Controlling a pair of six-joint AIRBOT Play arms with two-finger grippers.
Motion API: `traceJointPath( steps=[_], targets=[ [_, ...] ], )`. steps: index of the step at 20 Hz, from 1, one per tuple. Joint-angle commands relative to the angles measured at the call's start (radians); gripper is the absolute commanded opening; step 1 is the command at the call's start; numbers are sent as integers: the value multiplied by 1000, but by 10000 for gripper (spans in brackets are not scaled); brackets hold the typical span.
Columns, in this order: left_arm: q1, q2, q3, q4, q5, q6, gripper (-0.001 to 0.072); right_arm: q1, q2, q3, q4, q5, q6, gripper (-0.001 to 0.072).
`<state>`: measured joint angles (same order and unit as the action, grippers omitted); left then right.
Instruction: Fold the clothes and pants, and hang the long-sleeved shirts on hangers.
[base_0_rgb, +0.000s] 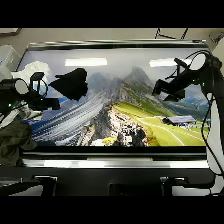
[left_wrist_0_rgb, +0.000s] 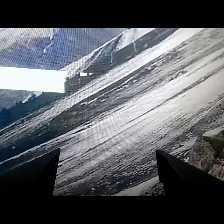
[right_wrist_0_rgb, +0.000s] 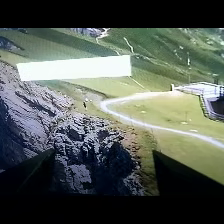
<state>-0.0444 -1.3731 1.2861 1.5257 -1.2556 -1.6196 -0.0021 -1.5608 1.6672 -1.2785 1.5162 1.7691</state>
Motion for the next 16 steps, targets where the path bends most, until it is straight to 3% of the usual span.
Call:
traceJointPath(
  steps=[1, 12, 16],
  targets=[
    [-1, 1, 0, 0, 0, 0, 702, 1, 0, 1, 0, 0, 0, 681],
    [-1, 1, 0, -5, 1, -17, 702, 1, 0, 1, 1, -1, 0, 681],
    [-1, -3, 0, -73, 181, -39, 702, 1, -1, 1, -13, -154, 0, 674]
  ],
)
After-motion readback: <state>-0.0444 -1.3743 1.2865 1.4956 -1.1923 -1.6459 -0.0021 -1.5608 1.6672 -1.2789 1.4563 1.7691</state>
